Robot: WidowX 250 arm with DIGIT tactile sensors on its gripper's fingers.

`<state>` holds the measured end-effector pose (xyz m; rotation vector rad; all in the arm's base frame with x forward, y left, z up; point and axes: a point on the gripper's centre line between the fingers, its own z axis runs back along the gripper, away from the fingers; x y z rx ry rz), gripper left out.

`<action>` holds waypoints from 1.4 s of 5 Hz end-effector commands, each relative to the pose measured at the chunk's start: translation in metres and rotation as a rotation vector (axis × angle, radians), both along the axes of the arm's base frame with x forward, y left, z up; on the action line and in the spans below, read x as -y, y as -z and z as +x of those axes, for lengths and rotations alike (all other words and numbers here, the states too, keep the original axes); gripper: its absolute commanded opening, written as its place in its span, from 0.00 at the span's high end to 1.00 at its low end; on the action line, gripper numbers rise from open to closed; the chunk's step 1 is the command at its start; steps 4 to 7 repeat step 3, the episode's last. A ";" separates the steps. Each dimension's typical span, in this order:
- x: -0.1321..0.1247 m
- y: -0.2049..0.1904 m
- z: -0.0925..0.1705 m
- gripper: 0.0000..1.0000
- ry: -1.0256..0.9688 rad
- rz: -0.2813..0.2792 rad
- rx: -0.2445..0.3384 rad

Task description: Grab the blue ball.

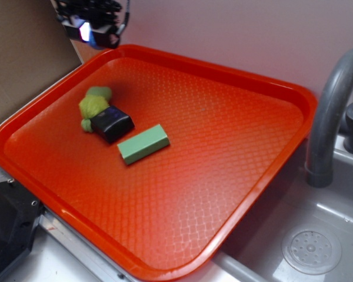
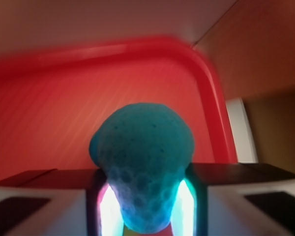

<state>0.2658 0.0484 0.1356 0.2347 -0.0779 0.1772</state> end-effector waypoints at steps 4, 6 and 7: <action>0.059 -0.109 -0.073 1.00 0.161 -0.024 0.000; 0.059 -0.109 -0.073 1.00 0.161 -0.024 0.000; 0.059 -0.109 -0.073 1.00 0.161 -0.024 0.000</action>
